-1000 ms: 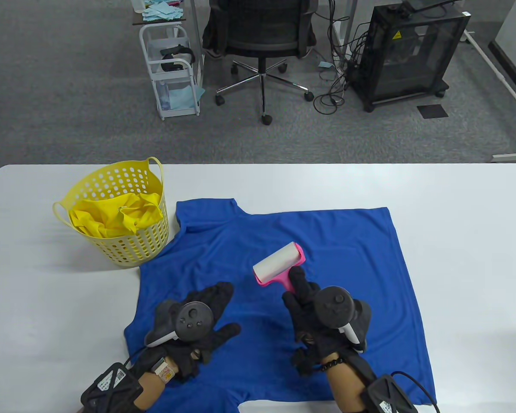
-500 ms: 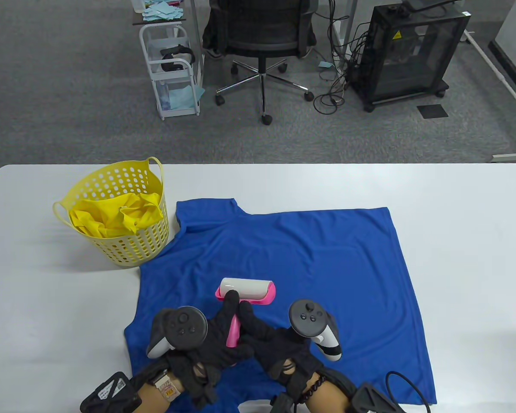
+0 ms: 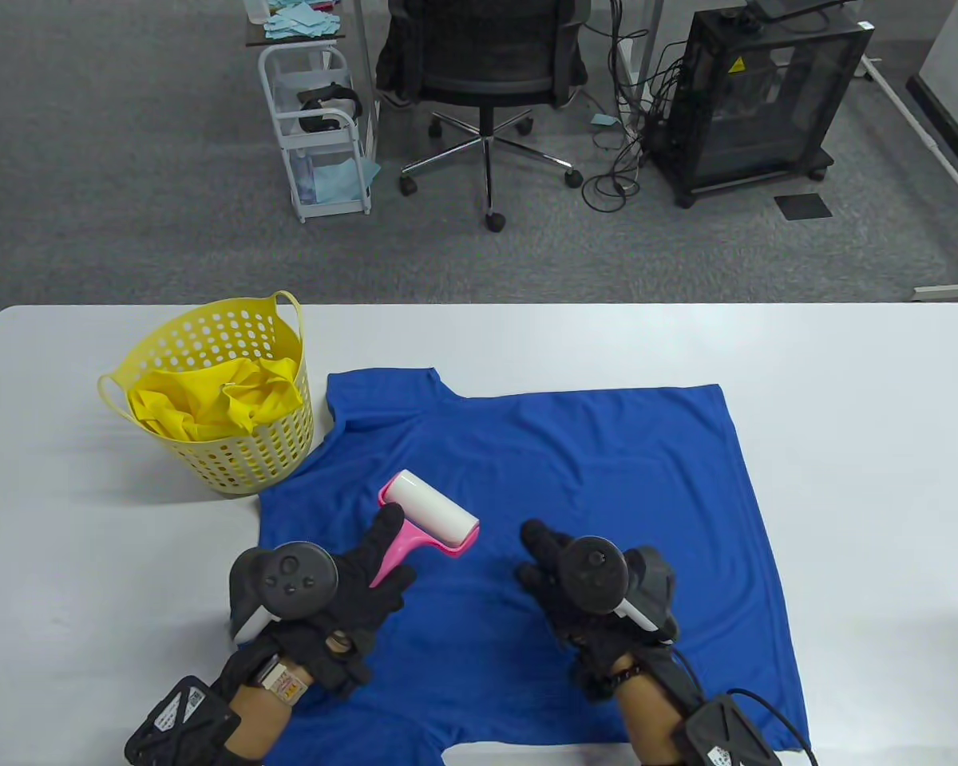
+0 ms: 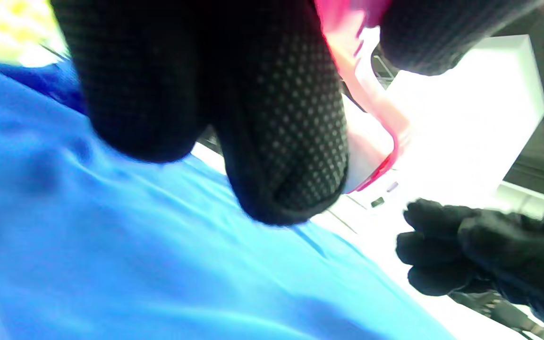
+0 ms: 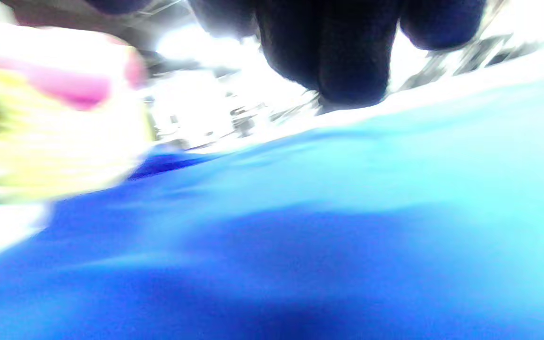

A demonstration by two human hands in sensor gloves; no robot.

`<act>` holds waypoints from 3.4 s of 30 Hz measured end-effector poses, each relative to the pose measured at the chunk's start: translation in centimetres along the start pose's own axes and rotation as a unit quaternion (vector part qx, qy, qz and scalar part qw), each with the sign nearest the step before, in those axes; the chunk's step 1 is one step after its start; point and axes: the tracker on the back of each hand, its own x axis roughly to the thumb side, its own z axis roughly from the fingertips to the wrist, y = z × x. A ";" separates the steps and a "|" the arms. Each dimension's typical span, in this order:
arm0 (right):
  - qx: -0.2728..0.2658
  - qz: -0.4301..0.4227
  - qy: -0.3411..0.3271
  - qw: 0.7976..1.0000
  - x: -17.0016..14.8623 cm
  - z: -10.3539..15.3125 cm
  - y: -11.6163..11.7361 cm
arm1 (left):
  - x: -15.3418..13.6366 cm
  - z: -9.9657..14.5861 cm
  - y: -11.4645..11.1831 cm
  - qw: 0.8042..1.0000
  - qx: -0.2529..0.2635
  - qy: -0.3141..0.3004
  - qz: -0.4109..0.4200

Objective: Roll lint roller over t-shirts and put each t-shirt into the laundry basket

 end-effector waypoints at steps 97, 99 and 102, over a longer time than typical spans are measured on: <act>0.307 -0.065 0.293 0.903 -13.2 -1.7 6.4 | 3.5 -15.9 -10.8 0.918 -0.157 0.164 -0.324; 0.307 -0.065 0.293 0.903 -13.2 -1.7 6.4 | 3.7 -16.1 -10.9 0.916 -0.158 0.167 -0.328; 0.307 -0.066 0.293 0.903 -13.2 -1.7 6.4 | 3.4 -15.1 -10.6 0.916 -0.165 0.159 -0.330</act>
